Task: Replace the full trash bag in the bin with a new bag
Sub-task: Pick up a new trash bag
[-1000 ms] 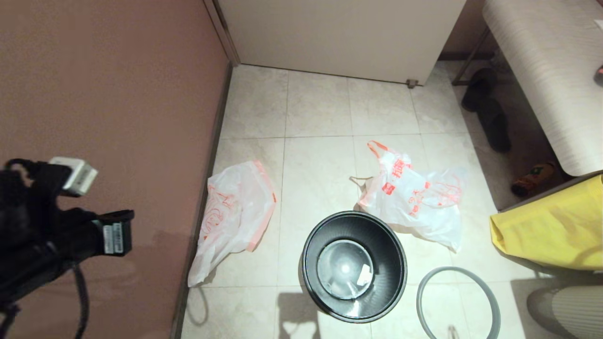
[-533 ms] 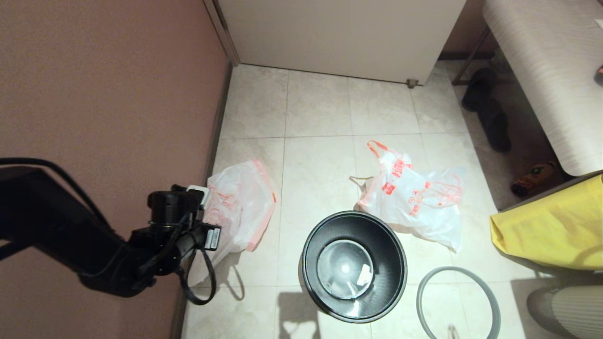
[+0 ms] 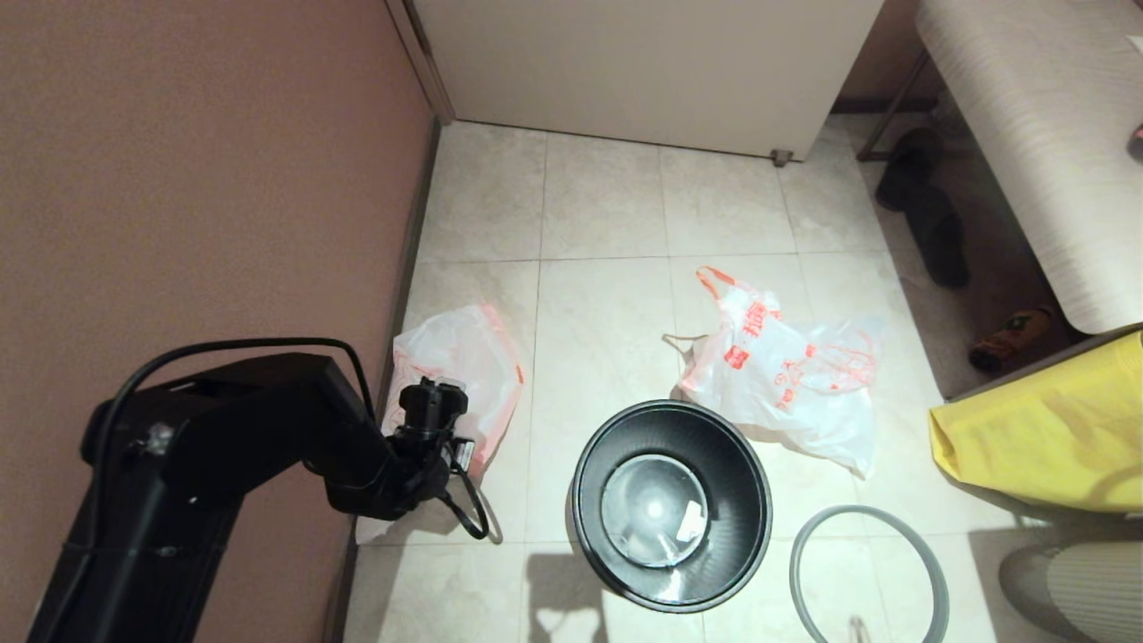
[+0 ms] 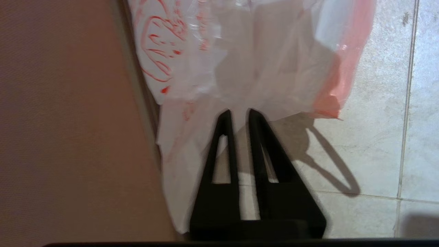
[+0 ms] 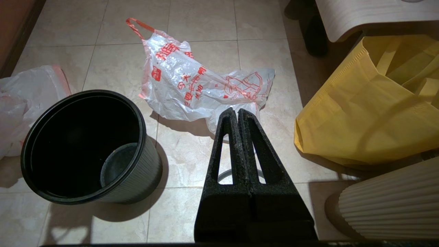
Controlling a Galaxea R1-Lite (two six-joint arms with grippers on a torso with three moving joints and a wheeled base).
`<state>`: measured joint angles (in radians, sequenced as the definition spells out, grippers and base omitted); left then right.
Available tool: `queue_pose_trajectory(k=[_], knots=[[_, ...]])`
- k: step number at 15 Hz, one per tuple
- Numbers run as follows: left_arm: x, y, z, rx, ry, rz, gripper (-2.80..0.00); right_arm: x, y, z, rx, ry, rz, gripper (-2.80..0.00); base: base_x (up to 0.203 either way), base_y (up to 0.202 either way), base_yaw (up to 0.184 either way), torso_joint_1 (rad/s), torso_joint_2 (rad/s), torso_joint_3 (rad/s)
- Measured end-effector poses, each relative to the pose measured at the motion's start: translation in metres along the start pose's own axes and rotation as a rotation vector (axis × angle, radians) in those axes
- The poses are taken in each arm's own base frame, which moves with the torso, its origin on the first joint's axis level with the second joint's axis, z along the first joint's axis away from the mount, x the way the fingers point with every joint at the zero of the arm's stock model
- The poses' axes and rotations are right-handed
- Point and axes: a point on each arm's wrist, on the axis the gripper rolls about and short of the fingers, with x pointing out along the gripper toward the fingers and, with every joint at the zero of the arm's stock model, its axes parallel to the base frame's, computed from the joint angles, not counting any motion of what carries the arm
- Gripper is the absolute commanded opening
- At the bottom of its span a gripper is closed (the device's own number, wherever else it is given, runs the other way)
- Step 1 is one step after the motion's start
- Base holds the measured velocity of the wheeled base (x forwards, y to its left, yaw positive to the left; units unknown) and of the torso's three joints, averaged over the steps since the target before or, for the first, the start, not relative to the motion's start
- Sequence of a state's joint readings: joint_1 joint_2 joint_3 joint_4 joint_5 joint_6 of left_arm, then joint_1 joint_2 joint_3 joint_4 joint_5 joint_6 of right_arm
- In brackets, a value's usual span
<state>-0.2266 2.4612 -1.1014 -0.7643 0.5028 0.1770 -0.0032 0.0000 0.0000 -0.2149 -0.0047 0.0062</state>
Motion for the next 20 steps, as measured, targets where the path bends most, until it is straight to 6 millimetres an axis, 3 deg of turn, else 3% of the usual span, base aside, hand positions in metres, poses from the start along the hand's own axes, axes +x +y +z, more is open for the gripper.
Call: queue_pose_trajectory(k=[6, 10, 15, 20], knots=[[0.035, -0.026, -0.006, 0.048, -0.009, 0.046, 0.00, 0.000, 0.000, 0.000, 0.000, 0.000, 0.000, -2.80, 0.000, 0.000, 0.000, 0.000, 0.00, 0.000], [0.033, -0.048, -0.010, 0.072, -0.018, 0.010, 0.00, 0.000, 0.000, 0.000, 0.000, 0.000, 0.000, -2.80, 0.000, 0.000, 0.000, 0.000, 0.00, 0.000], [0.040, -0.059, -0.022, 0.097, -0.001, 0.028, 0.00, 0.000, 0.000, 0.000, 0.000, 0.000, 0.000, -2.80, 0.000, 0.000, 0.000, 0.000, 0.00, 0.000], [0.062, -0.067, -0.006, 0.080, -0.067, 0.080, 0.00, 0.000, 0.000, 0.000, 0.000, 0.000, 0.000, -2.80, 0.000, 0.000, 0.000, 0.000, 0.00, 0.000]])
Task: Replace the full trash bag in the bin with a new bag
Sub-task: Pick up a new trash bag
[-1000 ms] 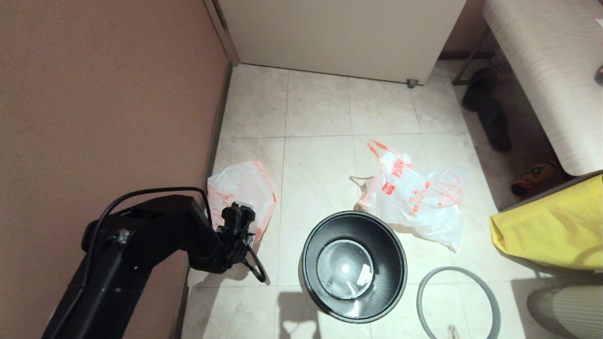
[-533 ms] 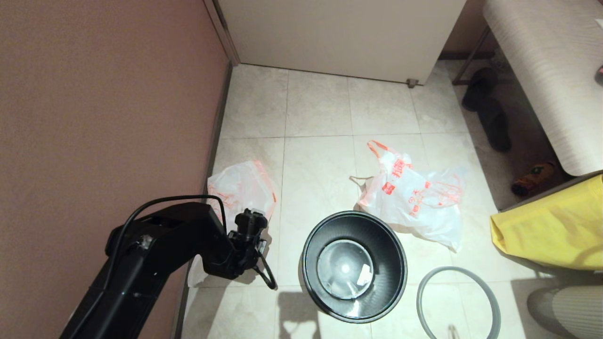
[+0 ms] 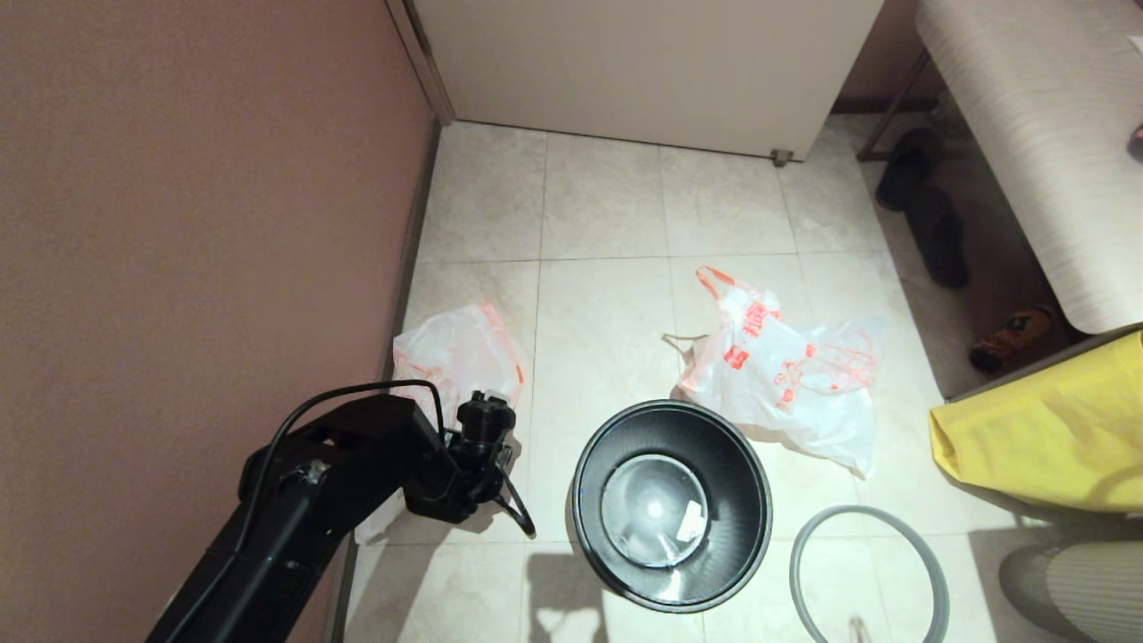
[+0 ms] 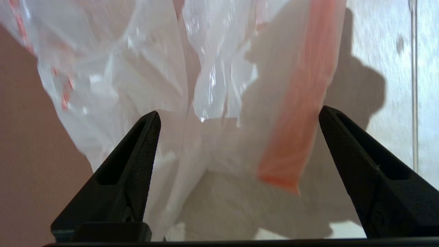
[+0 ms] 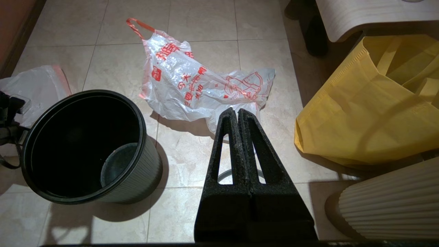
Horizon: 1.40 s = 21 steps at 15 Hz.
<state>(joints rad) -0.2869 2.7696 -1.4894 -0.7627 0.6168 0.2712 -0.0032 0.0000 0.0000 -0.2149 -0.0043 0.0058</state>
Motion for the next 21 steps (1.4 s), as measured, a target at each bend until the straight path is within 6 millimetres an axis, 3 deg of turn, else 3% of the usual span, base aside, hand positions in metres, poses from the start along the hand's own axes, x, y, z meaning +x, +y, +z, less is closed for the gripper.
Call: queue_pose_trajectory(k=[8, 16, 21], knots=[[0.023, 0.006, -0.010, 0.036, 0.029, 0.119, 0.00, 0.000, 0.000, 0.000, 0.000, 0.000, 0.000, -2.80, 0.000, 0.000, 0.000, 0.000, 0.00, 0.000], [-0.002, 0.008, -0.018, 0.081, 0.072, 0.112, 0.00, 0.000, 0.000, 0.000, 0.000, 0.000, 0.000, -2.80, 0.000, 0.000, 0.000, 0.000, 0.00, 0.000], [-0.001, 0.009, -0.022, 0.087, 0.075, 0.116, 0.00, 0.000, 0.000, 0.000, 0.000, 0.000, 0.000, -2.80, 0.000, 0.000, 0.000, 0.000, 0.00, 0.000]])
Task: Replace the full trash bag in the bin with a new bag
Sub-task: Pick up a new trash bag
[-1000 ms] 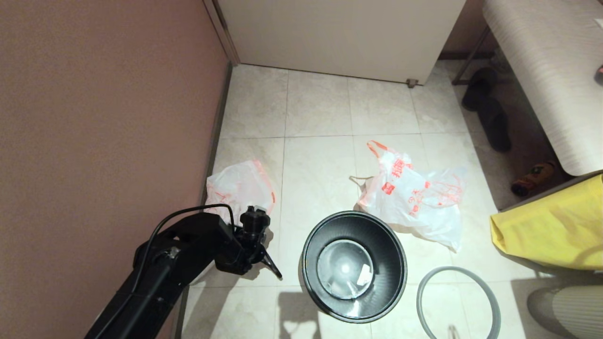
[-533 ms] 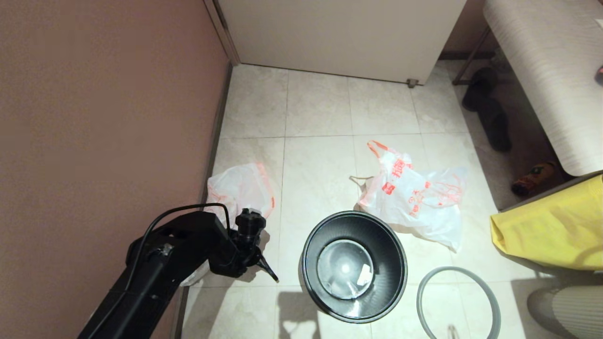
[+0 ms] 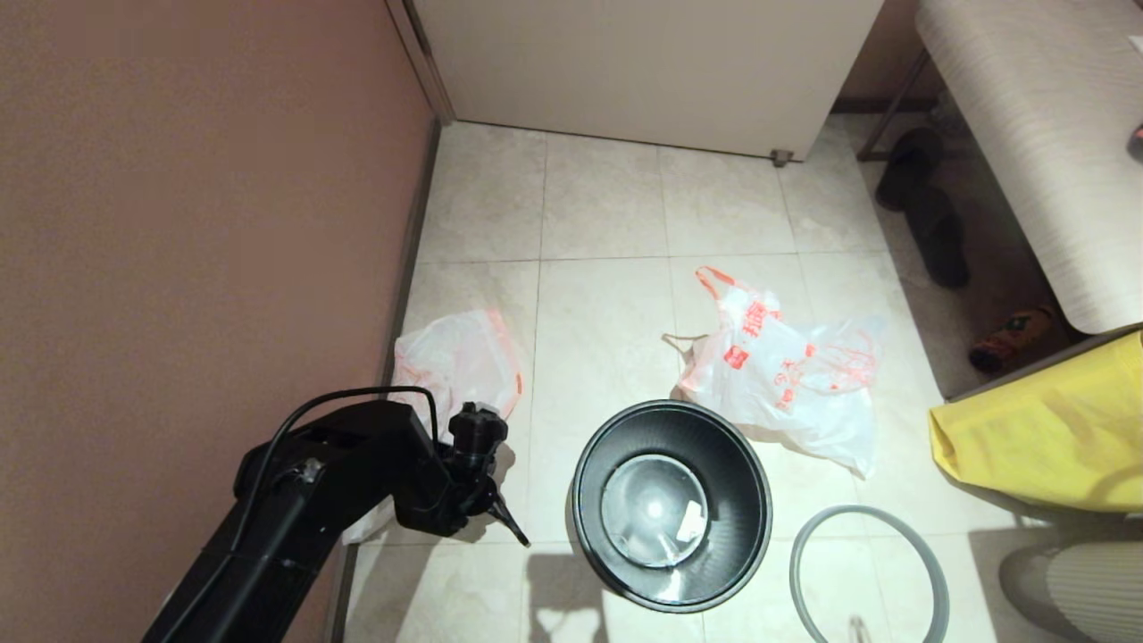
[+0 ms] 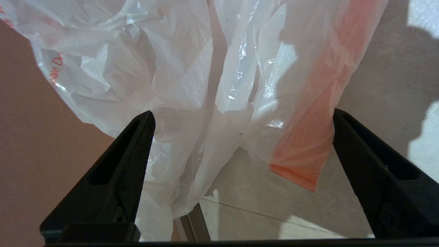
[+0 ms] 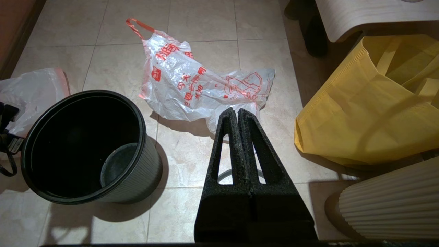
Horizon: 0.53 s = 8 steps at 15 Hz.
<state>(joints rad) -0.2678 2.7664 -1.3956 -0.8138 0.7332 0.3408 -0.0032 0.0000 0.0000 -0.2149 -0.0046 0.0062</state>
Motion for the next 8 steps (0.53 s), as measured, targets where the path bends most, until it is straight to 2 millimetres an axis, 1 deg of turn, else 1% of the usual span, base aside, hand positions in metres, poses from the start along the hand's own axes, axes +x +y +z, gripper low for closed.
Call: queue_pose_trajectory(k=[3, 5, 8], knots=[[0.011, 0.003, -0.004, -0.003, 0.010, 0.016, 0.00, 0.000, 0.000, 0.000, 0.000, 0.000, 0.000, -2.80, 0.000, 0.000, 0.000, 0.000, 0.00, 0.000], [0.013, 0.003, -0.006, -0.012, 0.005, 0.023, 0.00, 0.000, 0.000, 0.000, 0.000, 0.000, 0.000, -2.80, 0.000, 0.000, 0.000, 0.000, 0.00, 0.000], [0.022, 0.013, -0.011, -0.024, 0.021, 0.046, 0.00, 0.000, 0.000, 0.000, 0.000, 0.000, 0.000, -2.80, 0.000, 0.000, 0.000, 0.000, 0.00, 0.000]])
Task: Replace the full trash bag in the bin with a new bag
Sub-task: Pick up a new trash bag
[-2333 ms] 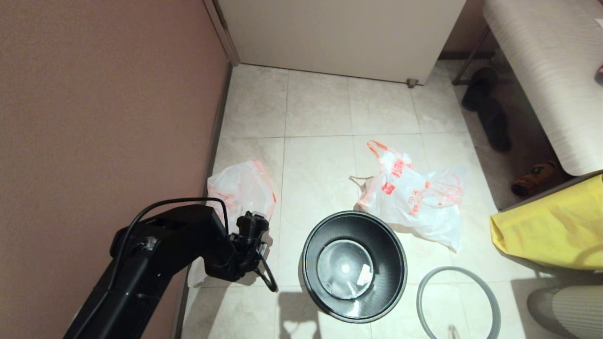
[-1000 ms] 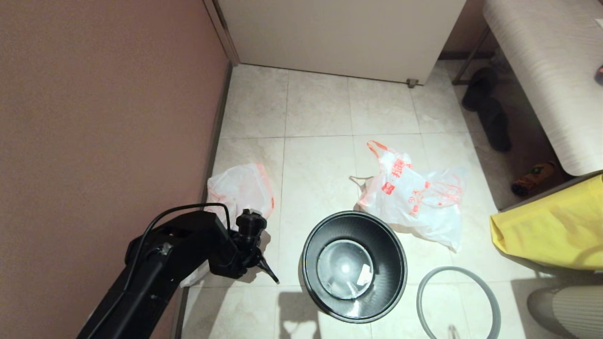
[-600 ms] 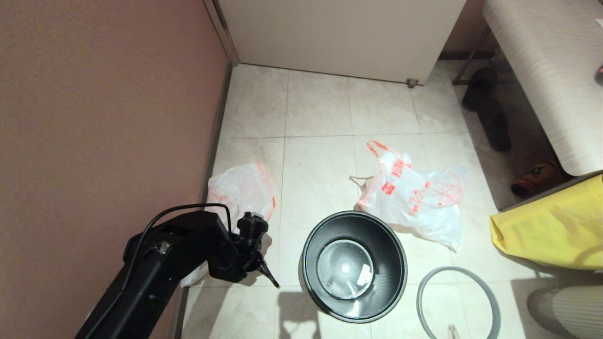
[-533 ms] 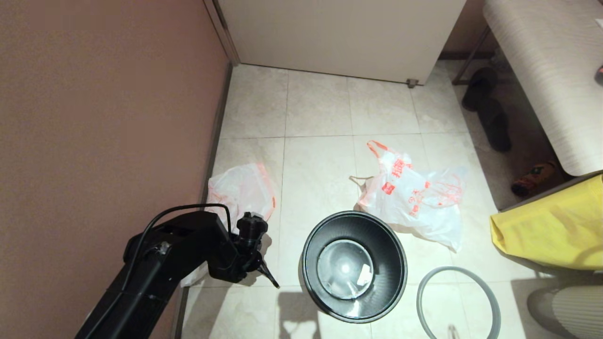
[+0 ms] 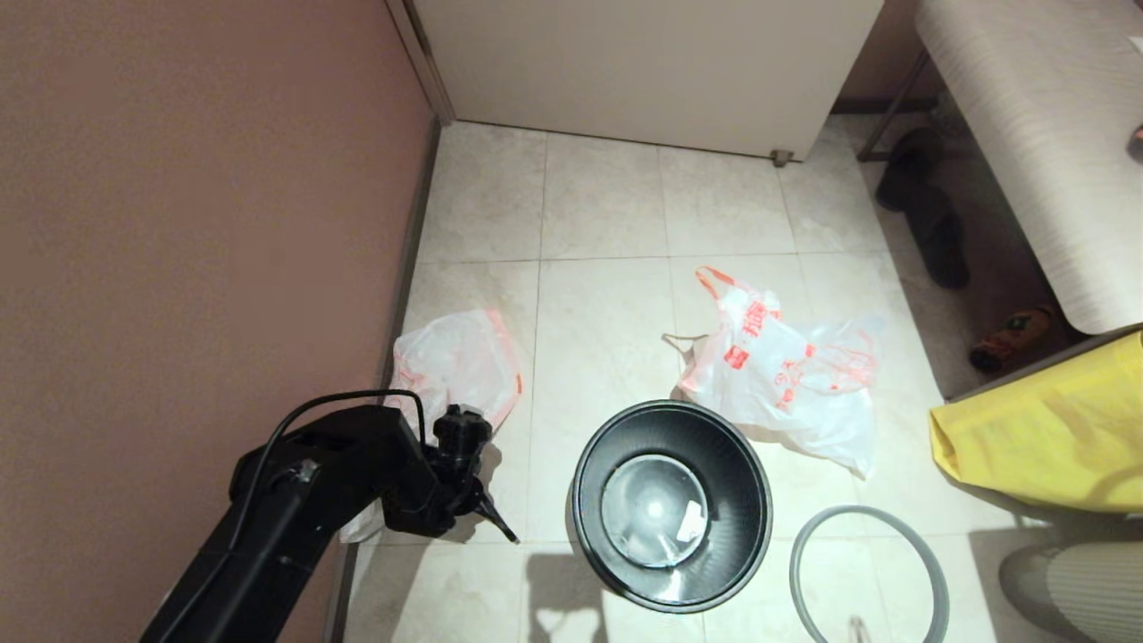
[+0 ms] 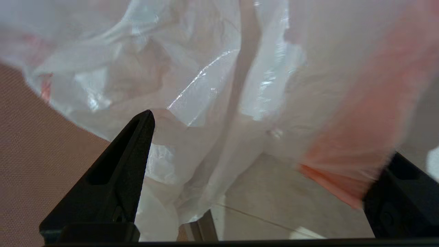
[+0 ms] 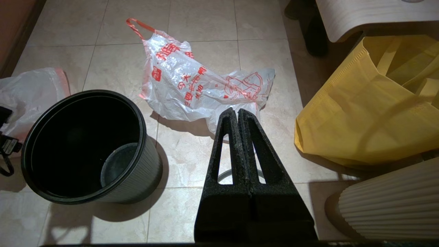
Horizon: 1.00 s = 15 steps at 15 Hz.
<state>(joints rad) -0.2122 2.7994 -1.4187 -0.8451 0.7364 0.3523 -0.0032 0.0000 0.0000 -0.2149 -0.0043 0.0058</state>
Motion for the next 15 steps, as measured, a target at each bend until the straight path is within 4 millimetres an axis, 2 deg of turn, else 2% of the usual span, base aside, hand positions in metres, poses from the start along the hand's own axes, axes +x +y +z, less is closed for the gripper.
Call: queue_pose_trajectory(k=[5, 15], knots=[[0.016, 0.022, -0.002, -0.023, -0.003, 0.068, 0.00, 0.000, 0.000, 0.000, 0.000, 0.000, 0.000, -2.80, 0.000, 0.000, 0.000, 0.000, 0.00, 0.000], [0.011, 0.031, -0.008, -0.013, 0.016, 0.071, 0.00, 0.000, 0.000, 0.000, 0.000, 0.000, 0.000, -2.80, 0.000, 0.000, 0.000, 0.000, 0.00, 0.000]])
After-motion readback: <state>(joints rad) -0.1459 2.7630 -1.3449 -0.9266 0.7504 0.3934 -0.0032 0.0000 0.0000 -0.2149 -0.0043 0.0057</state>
